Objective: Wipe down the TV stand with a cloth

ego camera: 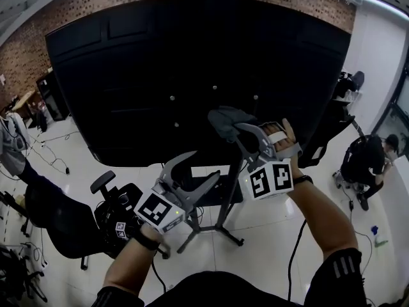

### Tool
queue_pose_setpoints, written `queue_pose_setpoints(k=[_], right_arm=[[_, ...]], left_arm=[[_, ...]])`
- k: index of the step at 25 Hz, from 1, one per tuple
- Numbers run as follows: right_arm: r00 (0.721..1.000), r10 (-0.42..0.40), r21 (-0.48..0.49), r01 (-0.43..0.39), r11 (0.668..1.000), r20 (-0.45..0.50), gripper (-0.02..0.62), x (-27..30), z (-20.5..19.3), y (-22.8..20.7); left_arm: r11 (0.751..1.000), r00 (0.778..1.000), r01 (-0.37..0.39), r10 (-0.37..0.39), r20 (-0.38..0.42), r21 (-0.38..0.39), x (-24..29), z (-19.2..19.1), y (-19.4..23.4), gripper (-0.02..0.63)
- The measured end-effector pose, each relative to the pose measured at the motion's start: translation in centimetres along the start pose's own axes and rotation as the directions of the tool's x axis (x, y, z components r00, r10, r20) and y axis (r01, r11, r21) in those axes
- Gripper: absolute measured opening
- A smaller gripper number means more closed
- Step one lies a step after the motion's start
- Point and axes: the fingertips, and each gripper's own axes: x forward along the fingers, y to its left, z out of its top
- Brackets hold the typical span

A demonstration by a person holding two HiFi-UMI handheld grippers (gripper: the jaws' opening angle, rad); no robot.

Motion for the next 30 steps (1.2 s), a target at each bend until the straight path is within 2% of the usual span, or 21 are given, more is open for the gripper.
queue_pose_setpoints(k=[5, 9, 11, 16, 21, 26, 30], right_arm=[[0.992, -0.111, 0.062, 0.115, 0.991, -0.06, 0.021, -2.5, -4.4, -4.9], [0.989, -0.12, 0.165, 0.134, 0.977, -0.092, 0.021, -2.0, -8.7, -6.2], [0.988, -0.114, 0.18, 0.132, 0.975, -0.104, 0.023, -0.9, -10.8, -6.1], [0.986, -0.112, 0.094, 0.124, 0.988, -0.128, 0.023, 1.9, -13.3, -5.4], [0.982, -0.083, 0.055, 0.093, 0.994, -0.168, 0.023, 3.3, -15.7, -4.3], [0.98, -0.089, 0.047, 0.099, 0.994, -0.177, 0.023, 2.6, -17.7, -4.6], [0.972, -0.093, 0.081, 0.113, 0.99, -0.216, 0.023, 1.2, -20.6, -5.0]], left_arm=[[0.997, 0.997, 0.069, -0.071, 0.036, 0.041, 3.0, 1.7, -1.8, 0.27], [0.994, 0.994, 0.097, -0.099, 0.041, 0.048, 5.1, 2.1, -2.8, 0.27], [0.993, 0.994, 0.106, -0.108, 0.035, 0.048, 6.0, 1.9, -3.2, 0.27], [0.995, 0.995, 0.102, -0.102, 0.002, 0.022, 7.9, 0.6, -3.6, 0.27], [0.996, 0.996, 0.087, -0.086, -0.036, 0.019, 8.8, -1.2, -3.3, 0.27], [0.997, 0.995, 0.079, -0.078, -0.054, 0.006, 9.8, -2.3, -3.0, 0.27], [0.995, 0.994, 0.097, -0.097, -0.053, -0.002, 11.2, -3.0, -3.7, 0.27]])
